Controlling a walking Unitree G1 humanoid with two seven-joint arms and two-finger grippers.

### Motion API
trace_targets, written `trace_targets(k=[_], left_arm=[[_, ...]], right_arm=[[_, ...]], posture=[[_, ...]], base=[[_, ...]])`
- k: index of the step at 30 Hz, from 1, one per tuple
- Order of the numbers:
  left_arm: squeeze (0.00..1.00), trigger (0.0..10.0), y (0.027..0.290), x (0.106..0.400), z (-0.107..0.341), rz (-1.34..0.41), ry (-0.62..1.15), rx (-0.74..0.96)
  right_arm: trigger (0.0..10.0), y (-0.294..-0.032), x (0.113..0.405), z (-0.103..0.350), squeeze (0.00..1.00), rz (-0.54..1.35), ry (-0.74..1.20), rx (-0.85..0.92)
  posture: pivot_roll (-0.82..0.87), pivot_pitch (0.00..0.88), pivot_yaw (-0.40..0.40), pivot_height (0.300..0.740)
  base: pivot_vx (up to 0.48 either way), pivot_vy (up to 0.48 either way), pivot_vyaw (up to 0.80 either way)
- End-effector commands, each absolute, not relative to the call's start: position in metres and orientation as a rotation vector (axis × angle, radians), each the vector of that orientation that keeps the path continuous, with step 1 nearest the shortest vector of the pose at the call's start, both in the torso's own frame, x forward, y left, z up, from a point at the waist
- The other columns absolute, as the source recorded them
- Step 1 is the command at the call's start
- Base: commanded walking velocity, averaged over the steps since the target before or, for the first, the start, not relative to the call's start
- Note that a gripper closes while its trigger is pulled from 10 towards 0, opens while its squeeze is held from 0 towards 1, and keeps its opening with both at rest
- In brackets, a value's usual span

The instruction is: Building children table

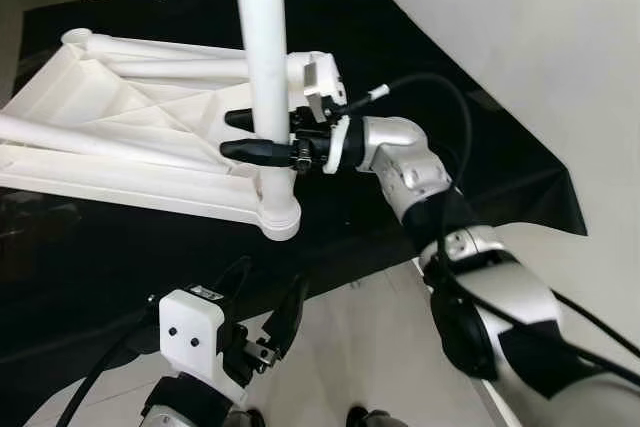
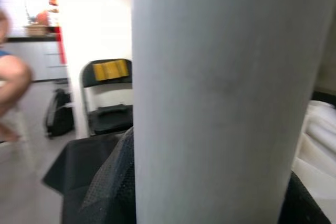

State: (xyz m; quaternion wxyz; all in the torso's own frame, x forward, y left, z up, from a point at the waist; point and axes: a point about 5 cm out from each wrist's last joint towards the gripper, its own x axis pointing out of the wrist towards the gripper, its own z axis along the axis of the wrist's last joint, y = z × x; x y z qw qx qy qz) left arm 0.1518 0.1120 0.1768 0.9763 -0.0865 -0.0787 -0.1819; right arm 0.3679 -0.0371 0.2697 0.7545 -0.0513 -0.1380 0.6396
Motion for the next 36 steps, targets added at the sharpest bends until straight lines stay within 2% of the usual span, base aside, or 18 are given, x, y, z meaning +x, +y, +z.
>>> trace_targets(k=[1, 2, 3, 4, 5, 9, 18, 19, 20, 21, 23, 24, 31, 32, 33, 34, 35, 36], left_arm=[[0.00, 10.0, 0.113, 0.149, 0.176, -0.367, -0.144, -0.174], [0.00, 10.0, 0.114, 0.149, 0.176, -0.366, -0.143, -0.172], [0.00, 10.0, 0.114, 0.149, 0.176, -0.366, -0.143, -0.172], [0.00, 10.0, 0.115, 0.149, 0.176, -0.365, -0.142, -0.171], [0.00, 10.0, 0.115, 0.150, 0.176, -0.368, -0.141, -0.168], [0.00, 10.0, 0.116, 0.150, 0.175, -0.373, -0.137, -0.164], [0.00, 10.0, 0.117, 0.153, 0.173, -0.364, -0.142, -0.157], [0.00, 10.0, 0.117, 0.153, 0.173, -0.363, -0.143, -0.157], [0.00, 10.0, 0.117, 0.153, 0.173, -0.363, -0.144, -0.157], [0.00, 10.0, 0.117, 0.153, 0.173, -0.363, -0.144, -0.157], [0.00, 10.0, 0.117, 0.153, 0.174, -0.362, -0.144, -0.158], [0.00, 10.0, 0.118, 0.153, 0.174, -0.363, -0.144, -0.158], [0.00, 10.0, 0.116, 0.153, 0.174, -0.370, -0.143, -0.160], [0.00, 10.0, 0.116, 0.152, 0.175, -0.368, -0.143, -0.161], [0.00, 10.0, 0.116, 0.152, 0.175, -0.367, -0.143, -0.164], [0.00, 10.0, 0.116, 0.152, 0.175, -0.367, -0.143, -0.164], [0.00, 10.0, 0.115, 0.152, 0.175, -0.366, -0.143, -0.165], [0.00, 10.0, 0.115, 0.152, 0.175, -0.366, -0.143, -0.165]], right_arm=[[0.0, -0.054, 0.381, 0.247, 0.00, 0.964, -0.219, -0.042], [0.0, -0.058, 0.384, 0.241, 0.00, 0.766, -0.196, -0.018], [0.0, -0.058, 0.384, 0.241, 0.00, 0.766, -0.196, -0.018], [0.0, -0.063, 0.376, 0.225, 0.00, 0.556, -0.141, -0.018], [0.0, -0.061, 0.362, 0.216, 0.00, 0.464, -0.131, -0.035], [0.0, -0.046, 0.345, 0.211, 0.00, 0.470, -0.127, -0.035], [0.0, -0.032, 0.357, 0.232, 0.00, 0.513, -0.175, -0.023], [1.7, -0.031, 0.355, 0.235, 0.00, 0.506, -0.176, -0.030], [9.6, -0.030, 0.354, 0.237, 0.00, 0.503, -0.181, -0.043], [10.0, -0.030, 0.353, 0.240, 0.00, 0.499, -0.184, -0.056], [10.0, -0.028, 0.353, 0.245, 0.00, 0.534, -0.200, -0.069], [10.0, -0.026, 0.353, 0.249, 1.00, 0.573, -0.216, -0.068], [10.0, -0.026, 0.363, 0.266, 1.00, 0.818, -0.268, -0.063], [10.0, -0.027, 0.364, 0.270, 1.00, 0.904, -0.271, -0.071], [10.0, -0.027, 0.363, 0.272, 0.80, 1.028, -0.267, -0.088], [10.0, -0.027, 0.363, 0.272, 0.80, 1.028, -0.267, -0.088], [10.0, -0.026, 0.361, 0.272, 0.00, 1.111, -0.262, -0.098], [10.0, -0.026, 0.361, 0.272, 0.00, 1.111, -0.262, -0.098]], posture=[[0.08, 0.233, -0.030, 0.740], [0.08, 0.233, -0.030, 0.740], [0.08, 0.233, -0.030, 0.740], [0.07, 0.238, -0.022, 0.740], [0.08, 0.236, -0.015, 0.740], [0.07, 0.222, -0.009, 0.740], [0.08, 0.198, -0.021, 0.740], [0.08, 0.196, -0.022, 0.740], [0.08, 0.195, -0.021, 0.740], [0.08, 0.195, -0.021, 0.740], [0.09, 0.198, -0.015, 0.740], [0.09, 0.197, -0.013, 0.740], [0.10, 0.206, -0.021, 0.740], [0.10, 0.211, -0.024, 0.740], [0.10, 0.217, -0.025, 0.740], [0.10, 0.217, -0.025, 0.740], [0.10, 0.217, -0.025, 0.740], [0.10, 0.217, -0.025, 0.740]], base=[[0.000, 0.000, 0.00], [0.000, 0.000, 0.00], [0.000, 0.000, 0.00], [0.000, 0.000, 0.00], [0.000, 0.000, 0.00], [0.000, 0.000, 0.00], [0.000, 0.000, 0.00], [0.000, 0.000, 0.00], [0.000, 0.000, 0.00], [0.000, 0.000, 0.00], [0.000, 0.000, 0.00], [0.000, 0.000, 0.00], [0.000, 0.000, 0.00], [0.000, 0.000, 0.00], [0.000, 0.000, 0.00], [0.000, 0.000, 0.00], [0.000, 0.000, 0.00], [0.000, 0.000, 0.00]])
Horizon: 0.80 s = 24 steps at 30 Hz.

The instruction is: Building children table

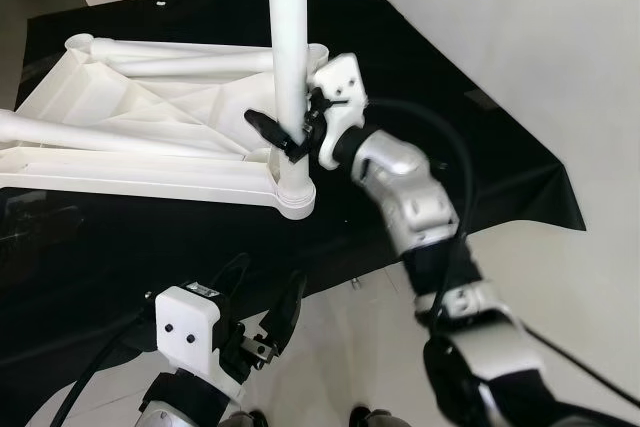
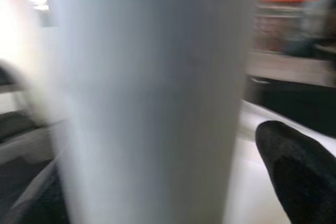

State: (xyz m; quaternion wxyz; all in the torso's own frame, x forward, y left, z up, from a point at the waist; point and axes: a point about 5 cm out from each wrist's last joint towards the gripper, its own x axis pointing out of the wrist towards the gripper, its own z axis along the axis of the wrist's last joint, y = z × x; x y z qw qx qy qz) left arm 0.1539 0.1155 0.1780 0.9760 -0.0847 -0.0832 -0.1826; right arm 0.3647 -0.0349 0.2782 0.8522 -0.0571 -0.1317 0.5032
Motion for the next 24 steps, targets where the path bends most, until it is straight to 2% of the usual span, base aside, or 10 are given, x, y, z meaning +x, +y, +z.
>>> trace_targets(k=[1, 2, 8, 17, 18, 20, 24], left_arm=[[0.00, 10.0, 0.115, 0.151, 0.175, -0.366, -0.143, -0.166], [0.00, 10.0, 0.114, 0.151, 0.175, -0.367, -0.142, -0.170], [0.00, 10.0, 0.113, 0.149, 0.176, -0.367, -0.141, -0.176], [0.00, 10.0, 0.112, 0.147, 0.177, -0.366, -0.139, -0.179], [0.00, 10.0, 0.112, 0.146, 0.178, -0.365, -0.137, -0.179], [0.00, 10.0, 0.112, 0.146, 0.178, -0.366, -0.133, -0.182], [0.00, 10.0, 0.112, 0.145, 0.178, -0.368, -0.131, -0.184]], right_arm=[[10.0, -0.027, 0.360, 0.271, 0.00, 1.184, -0.263, -0.138], [10.0, -0.028, 0.359, 0.266, 0.00, 1.297, -0.242, -0.212], [10.0, -0.023, 0.371, 0.253, 0.00, 1.299, -0.123, -0.298], [10.0, -0.018, 0.374, 0.248, 0.00, 1.320, -0.093, -0.259], [8.8, -0.016, 0.372, 0.249, 0.00, 1.364, -0.088, -0.225], [0.0, -0.015, 0.369, 0.248, 0.00, 1.433, -0.091, -0.234], [0.0, -0.015, 0.369, 0.247, 0.00, 1.451, -0.090, -0.251]], posture=[[0.11, 0.222, -0.027, 0.740], [0.11, 0.227, -0.028, 0.740], [0.11, 0.242, -0.029, 0.740], [0.11, 0.256, -0.029, 0.740], [0.12, 0.259, -0.026, 0.740], [0.12, 0.264, -0.026, 0.740], [0.11, 0.264, -0.025, 0.740]], base=[[0.000, 0.000, 0.00], [0.000, 0.000, 0.00], [0.000, 0.000, 0.00], [0.000, 0.000, 0.00], [0.000, 0.000, 0.00], [0.000, 0.000, 0.00], [0.000, 0.000, 0.00]])
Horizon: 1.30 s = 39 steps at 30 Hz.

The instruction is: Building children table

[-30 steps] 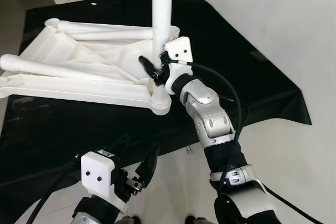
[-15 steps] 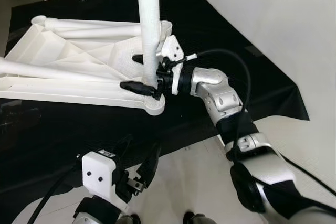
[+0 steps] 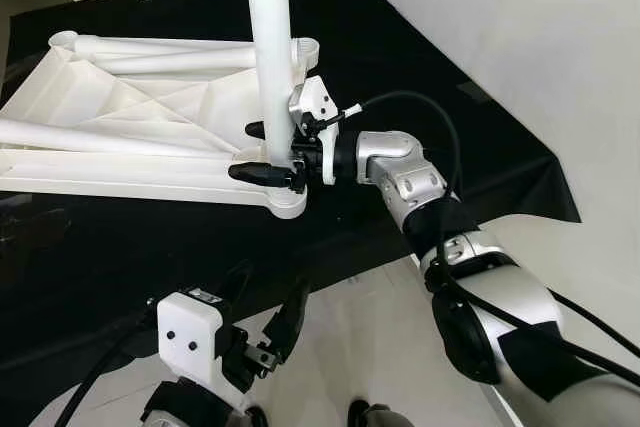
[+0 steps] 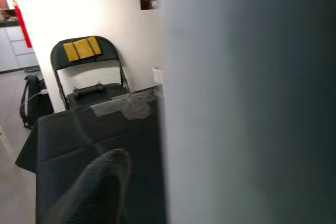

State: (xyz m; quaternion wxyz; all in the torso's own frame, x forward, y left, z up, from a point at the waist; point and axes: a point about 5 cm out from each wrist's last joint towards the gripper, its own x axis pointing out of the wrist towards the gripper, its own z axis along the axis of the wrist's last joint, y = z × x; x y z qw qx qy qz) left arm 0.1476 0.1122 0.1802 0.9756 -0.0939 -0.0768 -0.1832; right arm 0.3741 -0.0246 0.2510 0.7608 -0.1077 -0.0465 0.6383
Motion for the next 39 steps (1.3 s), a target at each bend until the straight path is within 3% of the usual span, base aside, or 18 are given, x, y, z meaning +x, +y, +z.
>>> trace_targets(k=[1, 12, 13, 14, 15, 16, 17, 18, 24, 25, 31, 32, 33, 37, 38, 39], left_arm=[[0.00, 10.0, 0.112, 0.145, 0.178, -0.368, -0.131, -0.185], [0.00, 10.0, 0.111, 0.146, 0.178, -0.365, -0.131, -0.187], [0.00, 10.0, 0.112, 0.146, 0.178, -0.364, -0.130, -0.188], [0.00, 10.0, 0.112, 0.146, 0.178, -0.364, -0.130, -0.188], [0.00, 10.0, 0.112, 0.145, 0.178, -0.363, -0.128, -0.189], [0.00, 10.0, 0.113, 0.145, 0.177, -0.363, -0.127, -0.189], [0.00, 10.0, 0.113, 0.145, 0.177, -0.363, -0.127, -0.189], [0.00, 10.0, 0.114, 0.146, 0.178, -0.362, -0.125, -0.190], [0.00, 10.0, 0.114, 0.147, 0.177, -0.367, -0.124, -0.190], [0.00, 10.0, 0.114, 0.149, 0.175, -0.371, -0.122, -0.188], [0.00, 10.0, 0.115, 0.150, 0.174, -0.362, -0.129, -0.185], [0.00, 10.0, 0.115, 0.151, 0.174, -0.359, -0.130, -0.185], [0.00, 10.0, 0.115, 0.151, 0.174, -0.358, -0.131, -0.185], [0.00, 10.0, 0.115, 0.151, 0.174, -0.357, -0.132, -0.185], [0.00, 10.0, 0.115, 0.151, 0.175, -0.358, -0.132, -0.186], [0.00, 10.0, 0.115, 0.152, 0.175, -0.359, -0.132, -0.186]], right_arm=[[0.0, -0.015, 0.369, 0.247, 0.00, 1.454, -0.091, -0.248], [0.0, -0.021, 0.375, 0.248, 0.00, 1.376, -0.136, -0.231], [0.0, -0.031, 0.381, 0.247, 0.00, 1.243, -0.151, -0.196], [0.0, -0.031, 0.381, 0.247, 0.00, 1.243, -0.151, -0.196], [0.0, -0.042, 0.385, 0.242, 0.00, 1.074, -0.151, -0.167], [0.0, -0.057, 0.393, 0.232, 0.00, 0.738, -0.117, -0.163], [0.0, -0.057, 0.393, 0.232, 0.00, 0.738, -0.117, -0.163], [0.0, -0.087, 0.375, 0.207, 0.00, 0.233, -0.072, -0.218], [0.0, -0.077, 0.351, 0.198, 0.00, 0.284, -0.093, -0.203], [0.0, -0.068, 0.358, 0.201, 0.00, 0.344, -0.115, -0.191], [0.0, -0.068, 0.375, 0.217, 0.00, 0.353, -0.147, -0.193], [2.7, -0.068, 0.375, 0.219, 0.00, 0.353, -0.151, -0.190], [9.9, -0.068, 0.374, 0.221, 0.00, 0.359, -0.155, -0.200], [10.0, -0.067, 0.364, 0.227, 0.00, 0.283, -0.150, -0.221], [10.0, -0.062, 0.364, 0.231, 1.00, 0.342, -0.156, -0.193], [10.0, -0.059, 0.364, 0.234, 1.00, 0.393, -0.162, -0.172]], posture=[[0.11, 0.266, -0.028, 0.740], [0.09, 0.265, -0.029, 0.740], [0.08, 0.267, -0.027, 0.740], [0.08, 0.267, -0.027, 0.740], [0.08, 0.271, -0.029, 0.740], [0.07, 0.272, -0.029, 0.740], [0.07, 0.272, -0.029, 0.740], [0.06, 0.271, -0.015, 0.740], [0.06, 0.264, -0.010, 0.740], [0.06, 0.245, -0.008, 0.740], [0.06, 0.233, -0.019, 0.740], [0.06, 0.232, -0.020, 0.740], [0.06, 0.229, -0.022, 0.740], [0.06, 0.229, -0.022, 0.740], [0.06, 0.222, -0.022, 0.740], [0.06, 0.222, -0.022, 0.740]], base=[[0.000, 0.000, 0.00], [0.000, 0.000, 0.00], [0.000, 0.000, 0.00], [0.000, 0.000, 0.00], [0.000, 0.000, 0.00], [0.000, 0.000, 0.00], [0.000, 0.000, 0.00], [0.000, 0.000, 0.00], [0.000, 0.000, 0.00], [0.000, 0.000, 0.00], [0.000, 0.000, 0.00], [0.000, 0.000, 0.00], [0.000, 0.000, 0.00], [0.000, 0.000, 0.00], [0.000, 0.000, 0.00], [0.000, 0.000, 0.00]])
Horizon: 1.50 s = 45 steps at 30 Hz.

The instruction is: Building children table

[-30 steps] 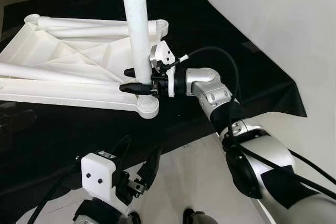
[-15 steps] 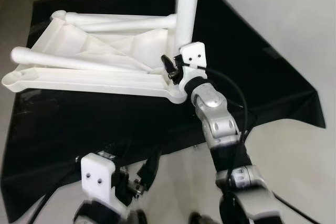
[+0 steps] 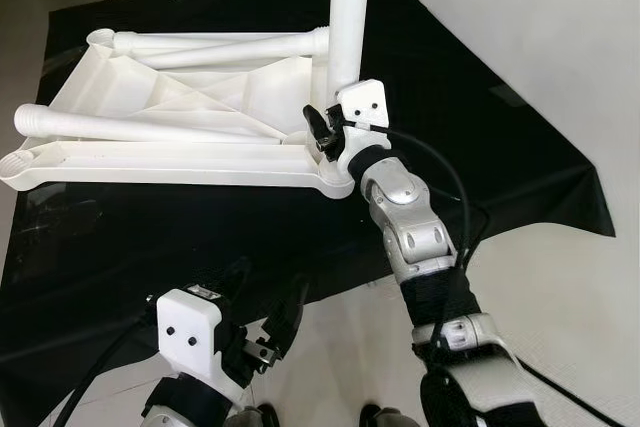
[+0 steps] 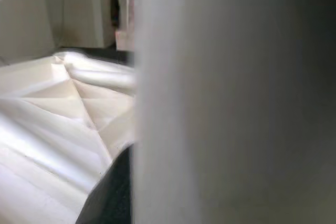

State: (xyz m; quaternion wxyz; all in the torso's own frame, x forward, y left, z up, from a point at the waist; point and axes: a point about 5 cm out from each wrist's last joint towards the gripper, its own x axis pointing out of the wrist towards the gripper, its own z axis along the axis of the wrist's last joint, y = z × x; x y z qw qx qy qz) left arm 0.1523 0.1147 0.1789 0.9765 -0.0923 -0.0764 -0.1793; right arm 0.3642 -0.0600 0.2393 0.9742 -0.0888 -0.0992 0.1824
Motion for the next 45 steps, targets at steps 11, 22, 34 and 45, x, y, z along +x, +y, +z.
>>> trace_targets(k=[11, 22, 34, 45], left_arm=[[0.00, 10.0, 0.112, 0.152, 0.174, -0.361, -0.136, -0.193], [0.00, 10.0, 0.112, 0.149, 0.176, -0.352, -0.136, -0.194], [0.00, 10.0, 0.113, 0.146, 0.176, -0.355, -0.126, -0.195], [0.00, 10.0, 0.112, 0.146, 0.176, -0.355, -0.121, -0.199]], right_arm=[[10.0, -0.048, 0.378, 0.267, 0.00, 1.036, -0.254, -0.152], [10.0, -0.036, 0.373, 0.284, 0.00, 1.401, -0.248, -0.167], [0.0, -0.029, 0.369, 0.284, 0.00, 1.558, -0.247, -0.116], [0.0, -0.040, 0.380, 0.290, 0.00, 1.381, -0.302, -0.124]], posture=[[0.07, 0.216, -0.030, 0.740], [0.10, 0.239, -0.033, 0.740], [0.10, 0.256, -0.026, 0.740], [0.08, 0.258, -0.033, 0.740]], base=[[0.000, 0.000, 0.00], [0.000, 0.000, 0.00], [0.000, 0.000, 0.00], [0.000, 0.000, 0.00]])
